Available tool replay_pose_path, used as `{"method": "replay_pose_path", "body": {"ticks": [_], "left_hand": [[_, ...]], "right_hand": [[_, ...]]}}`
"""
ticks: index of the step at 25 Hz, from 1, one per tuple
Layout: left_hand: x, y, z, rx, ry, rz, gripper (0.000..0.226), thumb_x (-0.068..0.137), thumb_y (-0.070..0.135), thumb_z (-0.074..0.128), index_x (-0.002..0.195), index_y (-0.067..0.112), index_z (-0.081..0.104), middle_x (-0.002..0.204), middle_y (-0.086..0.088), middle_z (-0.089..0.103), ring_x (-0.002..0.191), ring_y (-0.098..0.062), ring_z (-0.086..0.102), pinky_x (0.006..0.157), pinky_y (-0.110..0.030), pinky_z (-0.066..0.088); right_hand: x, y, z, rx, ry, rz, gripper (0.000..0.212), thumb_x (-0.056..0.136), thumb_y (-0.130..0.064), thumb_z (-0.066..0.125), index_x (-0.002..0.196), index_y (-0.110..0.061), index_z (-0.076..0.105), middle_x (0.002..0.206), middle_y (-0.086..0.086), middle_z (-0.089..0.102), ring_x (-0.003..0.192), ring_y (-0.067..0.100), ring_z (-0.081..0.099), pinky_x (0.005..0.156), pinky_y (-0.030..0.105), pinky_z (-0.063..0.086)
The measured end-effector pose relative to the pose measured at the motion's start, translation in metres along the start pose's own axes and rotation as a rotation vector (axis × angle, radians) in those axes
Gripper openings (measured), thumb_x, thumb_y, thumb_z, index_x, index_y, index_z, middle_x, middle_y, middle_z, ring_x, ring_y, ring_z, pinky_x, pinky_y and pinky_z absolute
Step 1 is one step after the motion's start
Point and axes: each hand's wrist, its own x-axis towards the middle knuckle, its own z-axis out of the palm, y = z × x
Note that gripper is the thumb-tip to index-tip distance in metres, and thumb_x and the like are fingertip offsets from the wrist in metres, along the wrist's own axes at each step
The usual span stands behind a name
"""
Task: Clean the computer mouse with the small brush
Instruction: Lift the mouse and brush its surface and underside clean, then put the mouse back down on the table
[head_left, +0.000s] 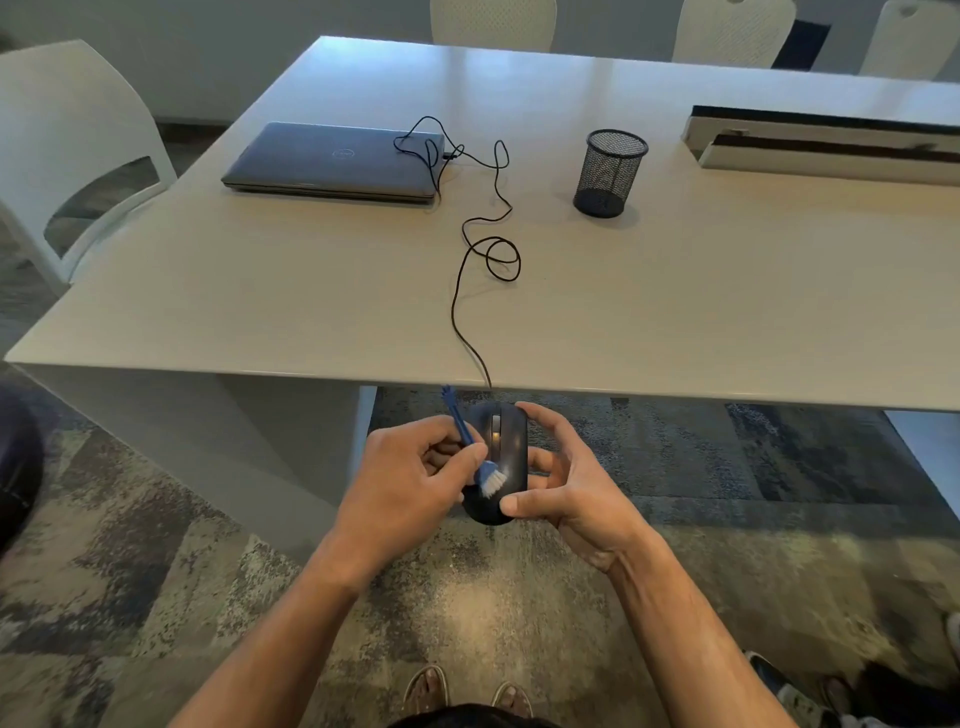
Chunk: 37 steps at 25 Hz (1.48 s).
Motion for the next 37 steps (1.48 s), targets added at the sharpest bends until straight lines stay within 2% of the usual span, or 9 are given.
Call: {"method": "replay_pose_path", "body": {"ticks": [2, 4, 7, 9, 16, 25, 28, 32, 37], "left_hand": [[-0.001, -0.003, -0.006, 0.099, 0.130, 0.013, 0.008, 0.092, 0.023, 0.071, 0.085, 0.027, 0.073, 0.072, 0.006, 0.072, 0.067, -0.015, 0.070, 0.059, -0.036, 0.061], [-0.001, -0.005, -0.016, 0.087, 0.206, 0.010, 0.006, 0.091, 0.024, 0.072, 0.086, 0.027, 0.073, 0.072, 0.007, 0.073, 0.067, -0.013, 0.071, 0.059, -0.032, 0.062], [-0.001, -0.001, -0.017, -0.137, 0.022, -0.010, 0.010, 0.091, 0.020, 0.073, 0.087, 0.029, 0.074, 0.077, 0.006, 0.076, 0.067, -0.013, 0.074, 0.059, -0.023, 0.060], [-0.003, -0.001, -0.010, -0.120, -0.053, 0.006, 0.010, 0.091, 0.020, 0.073, 0.088, 0.030, 0.075, 0.080, 0.007, 0.076, 0.071, -0.014, 0.074, 0.060, -0.024, 0.060], [0.019, -0.010, -0.029, -0.014, 0.337, -0.012, 0.009, 0.091, 0.025, 0.072, 0.088, 0.033, 0.071, 0.075, 0.015, 0.074, 0.064, -0.003, 0.072, 0.060, -0.010, 0.053], [0.039, -0.019, -0.060, -0.231, 0.319, -0.085, 0.005, 0.090, 0.025, 0.071, 0.087, 0.024, 0.075, 0.073, 0.003, 0.077, 0.064, -0.015, 0.074, 0.063, -0.016, 0.058], [0.049, -0.020, -0.064, -0.257, 0.277, -0.086, 0.005, 0.088, 0.027, 0.071, 0.087, 0.025, 0.075, 0.074, 0.003, 0.077, 0.065, -0.017, 0.075, 0.063, -0.017, 0.058], [0.072, -0.018, -0.061, -0.268, 0.235, -0.079, 0.015, 0.083, 0.037, 0.069, 0.088, 0.024, 0.075, 0.075, 0.004, 0.078, 0.065, -0.017, 0.075, 0.062, -0.017, 0.058], [0.116, -0.017, -0.044, -0.242, 0.219, -0.074, 0.011, 0.085, 0.031, 0.070, 0.089, 0.023, 0.075, 0.076, 0.003, 0.078, 0.066, -0.020, 0.076, 0.065, -0.025, 0.062]], "right_hand": [[0.000, 0.000, -0.002, 0.009, 0.006, 0.004, 0.102, 0.055, 0.009, 0.087, 0.140, -0.034, 0.049, 0.122, 0.022, 0.070, 0.099, 0.041, 0.072, 0.079, 0.048, 0.059], [0.001, 0.000, -0.002, 0.033, 0.009, 0.013, 0.102, 0.054, 0.009, 0.088, 0.139, -0.034, 0.050, 0.122, 0.022, 0.070, 0.097, 0.040, 0.072, 0.076, 0.045, 0.060], [0.003, -0.001, 0.001, 0.040, -0.003, 0.003, 0.100, 0.057, 0.010, 0.087, 0.138, -0.034, 0.050, 0.124, 0.023, 0.068, 0.099, 0.042, 0.072, 0.077, 0.047, 0.060], [0.004, -0.002, 0.004, 0.029, -0.021, -0.005, 0.099, 0.058, 0.010, 0.086, 0.139, -0.035, 0.050, 0.125, 0.024, 0.067, 0.101, 0.044, 0.071, 0.083, 0.053, 0.059], [0.007, -0.012, 0.006, 0.016, -0.048, -0.014, 0.099, 0.059, 0.013, 0.085, 0.140, -0.033, 0.050, 0.125, 0.028, 0.065, 0.100, 0.044, 0.070, 0.080, 0.051, 0.058], [0.046, -0.063, 0.002, -0.047, 0.046, -0.133, 0.094, 0.060, 0.008, 0.085, 0.139, -0.030, 0.050, 0.122, 0.024, 0.068, 0.105, 0.044, 0.069, 0.087, 0.051, 0.059], [0.067, -0.085, 0.000, -0.046, 0.097, -0.151, 0.100, 0.052, -0.001, 0.089, 0.139, -0.030, 0.050, 0.121, 0.021, 0.070, 0.103, 0.039, 0.071, 0.080, 0.044, 0.061], [0.101, -0.113, -0.013, -0.077, 0.140, -0.151, 0.095, 0.057, 0.006, 0.085, 0.138, -0.029, 0.051, 0.121, 0.022, 0.068, 0.100, 0.034, 0.073, 0.078, 0.042, 0.061], [0.159, -0.146, -0.046, -0.099, 0.140, -0.105, 0.091, 0.058, 0.007, 0.083, 0.135, -0.029, 0.052, 0.099, 0.011, 0.077, 0.098, 0.033, 0.075, 0.075, 0.041, 0.060]]}}
